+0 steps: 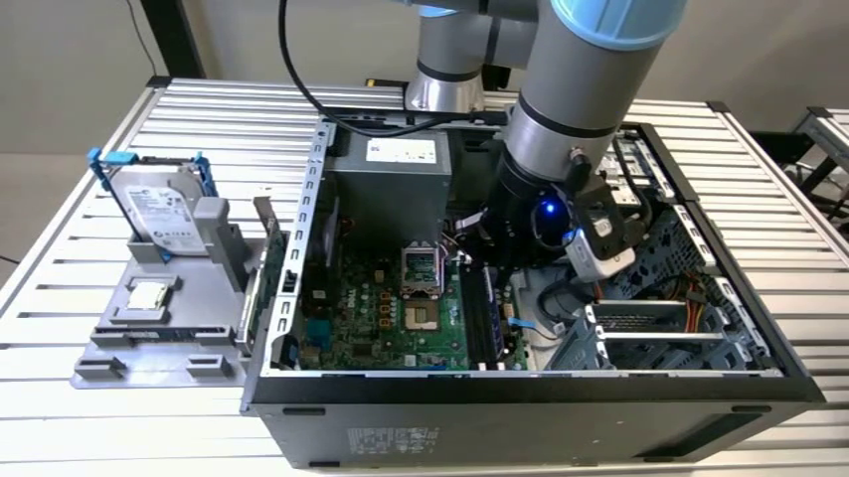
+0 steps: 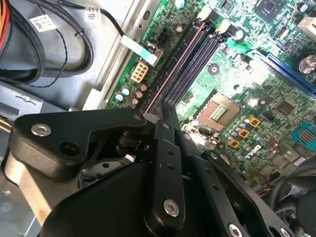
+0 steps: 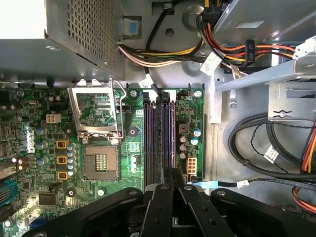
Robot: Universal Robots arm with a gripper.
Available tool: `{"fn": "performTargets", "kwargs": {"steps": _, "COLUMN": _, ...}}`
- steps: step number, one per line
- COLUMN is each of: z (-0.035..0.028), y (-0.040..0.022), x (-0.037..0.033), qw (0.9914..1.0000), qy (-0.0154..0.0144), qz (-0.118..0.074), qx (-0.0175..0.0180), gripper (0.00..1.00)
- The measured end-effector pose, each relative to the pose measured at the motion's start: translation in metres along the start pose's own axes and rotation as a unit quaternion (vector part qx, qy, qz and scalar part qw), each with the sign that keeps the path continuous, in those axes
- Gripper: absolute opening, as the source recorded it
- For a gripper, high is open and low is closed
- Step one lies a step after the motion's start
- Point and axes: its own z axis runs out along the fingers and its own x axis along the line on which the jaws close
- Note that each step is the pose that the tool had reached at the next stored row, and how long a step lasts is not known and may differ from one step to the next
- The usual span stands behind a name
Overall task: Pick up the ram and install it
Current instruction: 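Press down the ram until it locks into place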
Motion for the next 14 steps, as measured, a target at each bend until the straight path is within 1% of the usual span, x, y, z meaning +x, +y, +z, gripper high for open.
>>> {"fn": "performTargets", "kwargs": {"steps": 3, "z": 0.0, "y": -0.0001, "x": 0.0, "qw": 0.99967, "qy": 0.0001, "qz": -0.026, "qx": 0.0007, "gripper": 0.0}}
{"fn": "performTargets", "kwargs": {"steps": 5, "z": 0.0001, "y": -0.0001, "x": 0.0, "qw": 0.99905, "qy": 0.0003, "qz": -0.044, "qx": 0.0011, "gripper": 0.0}}
{"fn": "performTargets", "kwargs": {"steps": 7, "z": 0.0001, "y": -0.0001, "x": 0.0, "qw": 0.99806, "qy": 0.0004, "qz": -0.062, "qx": 0.0016, "gripper": 0.0}}
{"fn": "performTargets", "kwargs": {"steps": 9, "z": 0.0002, "y": -0.0001, "x": 0.0, "qw": 0.9968, "qy": 0.0005, "qz": -0.08, "qx": 0.002, "gripper": 0.0}}
{"fn": "performTargets", "kwargs": {"steps": 11, "z": 0.0002, "y": -0.0001, "x": 0.0, "qw": 0.99518, "qy": 0.0007, "qz": -0.098, "qx": 0.0025, "gripper": 0.0}}
{"fn": "performTargets", "kwargs": {"steps": 14, "z": 0.0004, "y": 0.0, "x": 0.0, "qw": 0.99201, "qy": 0.0009, "qz": -0.126, "qx": 0.0032, "gripper": 0.0}}
